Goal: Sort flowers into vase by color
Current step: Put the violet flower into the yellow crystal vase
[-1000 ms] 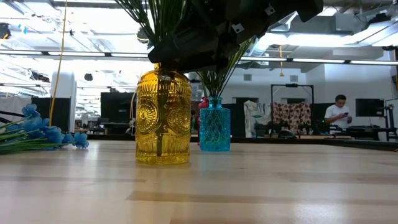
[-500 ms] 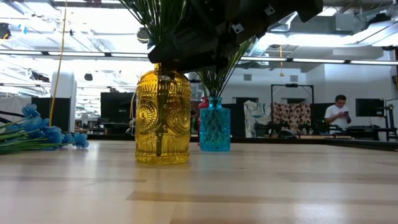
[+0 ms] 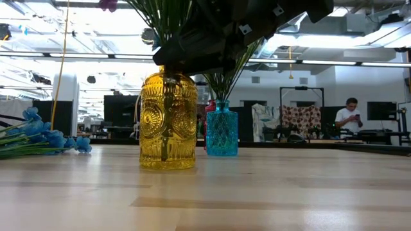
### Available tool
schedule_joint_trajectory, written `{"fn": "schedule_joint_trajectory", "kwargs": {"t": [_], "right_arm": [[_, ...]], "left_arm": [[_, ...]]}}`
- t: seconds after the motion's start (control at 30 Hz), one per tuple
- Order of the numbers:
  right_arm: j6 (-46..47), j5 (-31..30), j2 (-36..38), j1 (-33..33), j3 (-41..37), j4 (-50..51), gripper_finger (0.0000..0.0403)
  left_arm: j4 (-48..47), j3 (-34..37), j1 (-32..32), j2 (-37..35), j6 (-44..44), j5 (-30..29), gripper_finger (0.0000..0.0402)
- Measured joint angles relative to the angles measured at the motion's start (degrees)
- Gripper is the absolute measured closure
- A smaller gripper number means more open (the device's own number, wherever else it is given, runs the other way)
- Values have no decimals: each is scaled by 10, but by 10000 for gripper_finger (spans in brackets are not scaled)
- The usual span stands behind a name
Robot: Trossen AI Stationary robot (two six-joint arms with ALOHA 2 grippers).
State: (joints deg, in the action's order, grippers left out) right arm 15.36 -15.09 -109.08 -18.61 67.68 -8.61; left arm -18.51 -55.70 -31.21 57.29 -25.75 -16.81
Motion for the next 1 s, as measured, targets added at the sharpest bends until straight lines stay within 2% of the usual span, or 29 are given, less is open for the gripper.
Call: {"fn": "schedule_joint_trajectory", "kwargs": {"t": [0.23,0.37,0.6,0.7,0.87,1.0], "right_arm": [[11,0,0,0,0,0,225],[11,0,0,0,0,0,225],[12,0,0,0,0,0,224],[12,0,0,0,0,0,224],[12,0,0,0,0,-1,224],[13,0,0,0,0,-1,224]], "left_arm": [[1,0,0,0,24,-18,200],[0,0,0,0,-29,-20,198],[-42,0,1,0,-177,87,181],[-56,0,1,0,-205,130,180],[-57,0,1,-5,-244,235,185],[-84,0,1,-9,-263,282,189]]}}
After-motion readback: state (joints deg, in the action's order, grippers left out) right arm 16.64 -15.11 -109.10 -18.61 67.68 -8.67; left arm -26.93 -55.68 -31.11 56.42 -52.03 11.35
